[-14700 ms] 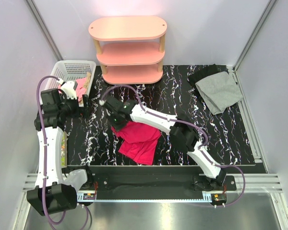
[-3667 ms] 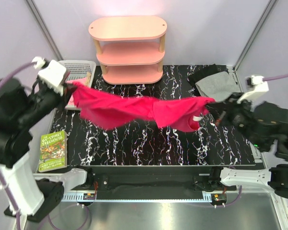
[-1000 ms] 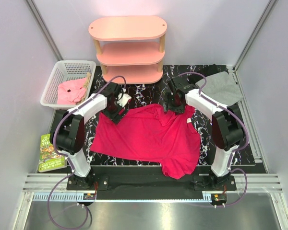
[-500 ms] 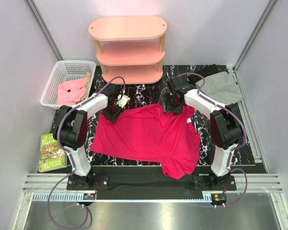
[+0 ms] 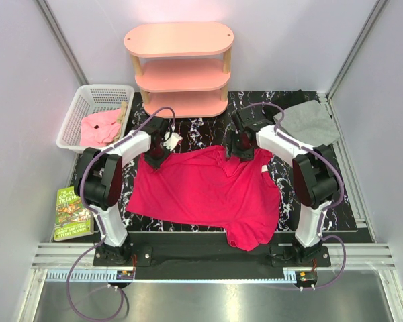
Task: Fold and stack the t-shirts
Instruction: Flatten the tshirt out
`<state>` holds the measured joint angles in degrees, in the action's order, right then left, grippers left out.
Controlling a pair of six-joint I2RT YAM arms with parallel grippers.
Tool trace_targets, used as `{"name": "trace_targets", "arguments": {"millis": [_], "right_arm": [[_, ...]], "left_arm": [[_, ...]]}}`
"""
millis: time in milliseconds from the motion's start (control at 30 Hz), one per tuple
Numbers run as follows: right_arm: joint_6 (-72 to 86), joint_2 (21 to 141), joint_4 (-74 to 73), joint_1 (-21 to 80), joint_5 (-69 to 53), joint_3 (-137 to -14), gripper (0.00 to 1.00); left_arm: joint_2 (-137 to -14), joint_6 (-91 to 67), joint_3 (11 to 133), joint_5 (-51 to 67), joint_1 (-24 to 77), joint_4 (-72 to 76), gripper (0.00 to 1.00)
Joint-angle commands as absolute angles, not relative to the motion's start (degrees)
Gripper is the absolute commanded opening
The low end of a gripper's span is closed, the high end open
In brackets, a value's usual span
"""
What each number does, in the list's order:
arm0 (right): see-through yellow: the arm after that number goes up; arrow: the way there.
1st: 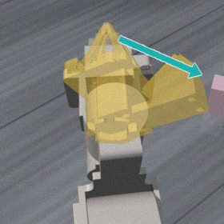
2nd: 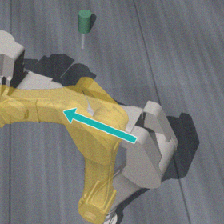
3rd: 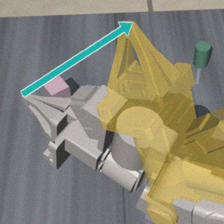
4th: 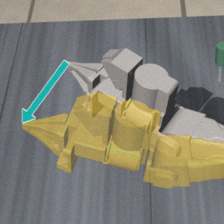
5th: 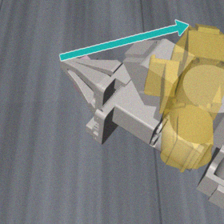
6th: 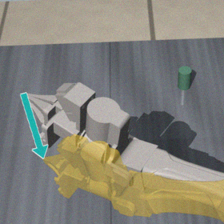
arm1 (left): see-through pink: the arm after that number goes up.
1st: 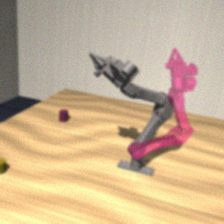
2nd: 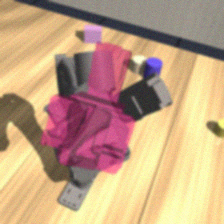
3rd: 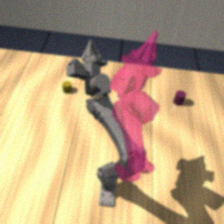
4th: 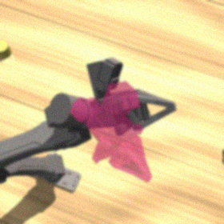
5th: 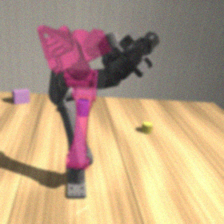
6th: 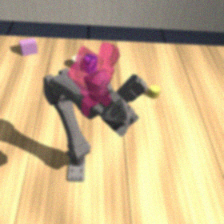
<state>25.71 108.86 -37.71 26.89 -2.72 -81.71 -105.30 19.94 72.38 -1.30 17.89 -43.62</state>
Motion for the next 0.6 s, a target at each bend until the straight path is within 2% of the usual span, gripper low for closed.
{"name": "trace_targets", "arguments": {"millis": [0, 133, 567], "right_arm": [[22.68, 110.12, -36.73, 31.02, -2.73, -82.18, 0.68], [20.04, 111.7, -37.09, 33.57, -0.26, -82.09, 0.67], [19.51, 115.49, -37.09, 33.75, 2.72, -82.09, 0.53]], "left_arm": [[-104.41, 20.39, 74.71, -1.32, 17.67, -42.71, 0.0], [-104.24, 20.39, 74.88, -1.41, 17.32, -42.71, 0.0], [-102.57, 20.57, 74.8, -1.14, 16.35, -43.07, 0.0]]}}
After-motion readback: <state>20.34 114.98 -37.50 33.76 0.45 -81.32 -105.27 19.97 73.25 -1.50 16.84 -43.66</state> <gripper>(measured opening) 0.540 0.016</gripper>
